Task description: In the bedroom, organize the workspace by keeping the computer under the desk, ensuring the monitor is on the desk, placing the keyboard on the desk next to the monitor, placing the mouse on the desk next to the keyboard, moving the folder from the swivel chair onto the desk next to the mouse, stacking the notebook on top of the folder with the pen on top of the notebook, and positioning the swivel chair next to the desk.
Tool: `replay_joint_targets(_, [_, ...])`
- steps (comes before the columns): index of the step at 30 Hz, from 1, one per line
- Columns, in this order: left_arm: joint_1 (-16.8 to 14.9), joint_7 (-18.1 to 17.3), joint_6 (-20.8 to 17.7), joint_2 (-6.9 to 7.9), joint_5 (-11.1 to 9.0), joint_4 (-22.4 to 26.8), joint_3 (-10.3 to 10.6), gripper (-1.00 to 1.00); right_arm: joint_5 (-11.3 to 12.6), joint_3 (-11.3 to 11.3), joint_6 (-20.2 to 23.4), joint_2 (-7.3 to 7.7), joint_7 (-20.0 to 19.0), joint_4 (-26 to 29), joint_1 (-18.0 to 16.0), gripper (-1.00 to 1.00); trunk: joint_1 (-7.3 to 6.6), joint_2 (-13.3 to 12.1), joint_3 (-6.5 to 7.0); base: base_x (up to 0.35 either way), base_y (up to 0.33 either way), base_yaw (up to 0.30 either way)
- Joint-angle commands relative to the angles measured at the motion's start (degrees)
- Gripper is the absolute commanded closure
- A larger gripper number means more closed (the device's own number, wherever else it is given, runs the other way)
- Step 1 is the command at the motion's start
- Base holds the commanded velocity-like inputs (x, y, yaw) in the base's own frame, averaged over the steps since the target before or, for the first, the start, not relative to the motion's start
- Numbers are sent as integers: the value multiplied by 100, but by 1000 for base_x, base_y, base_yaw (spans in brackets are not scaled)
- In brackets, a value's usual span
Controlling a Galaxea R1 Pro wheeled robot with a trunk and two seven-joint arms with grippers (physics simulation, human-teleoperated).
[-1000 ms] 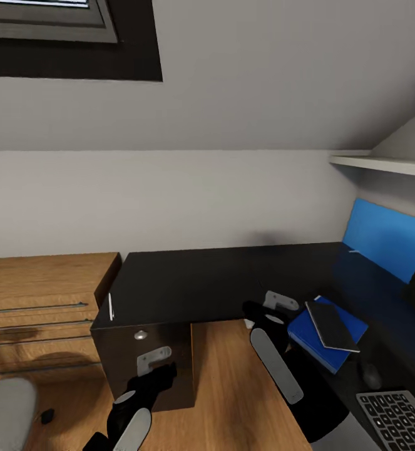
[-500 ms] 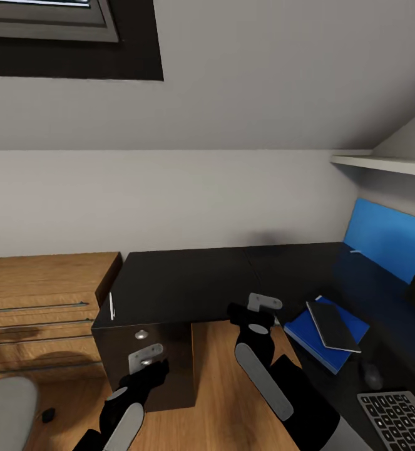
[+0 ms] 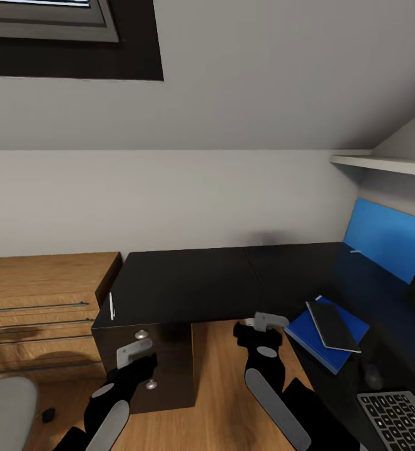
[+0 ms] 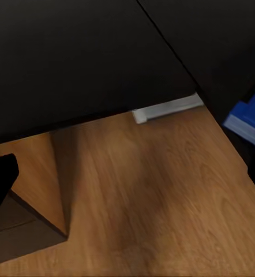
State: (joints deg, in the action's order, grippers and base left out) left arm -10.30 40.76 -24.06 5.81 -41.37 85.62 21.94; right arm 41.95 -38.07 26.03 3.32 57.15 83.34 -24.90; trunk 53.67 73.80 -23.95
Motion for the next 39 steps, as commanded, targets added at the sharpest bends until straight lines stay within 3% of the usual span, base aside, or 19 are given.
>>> replay_joint_targets(1, [-7, 48, -11, 10, -37, 10, 13, -100, 25, -13, 40, 8, 45, 6, -1, -100, 0, 5, -7, 0, 0, 0])
replay_joint_targets(14, [-5, 55, -20, 34, -30, 148, 19, -100, -20, -8, 34, 19, 89, -26, 152, -100, 0, 5, -7, 132, 110, 173])
replay_joint_targets(39, [-7, 55, -20, 35, -29, 148, 12, -100, -19, -23, 37, 20, 68, -78, 152, -100, 0, 5, -7, 7, 5, 272])
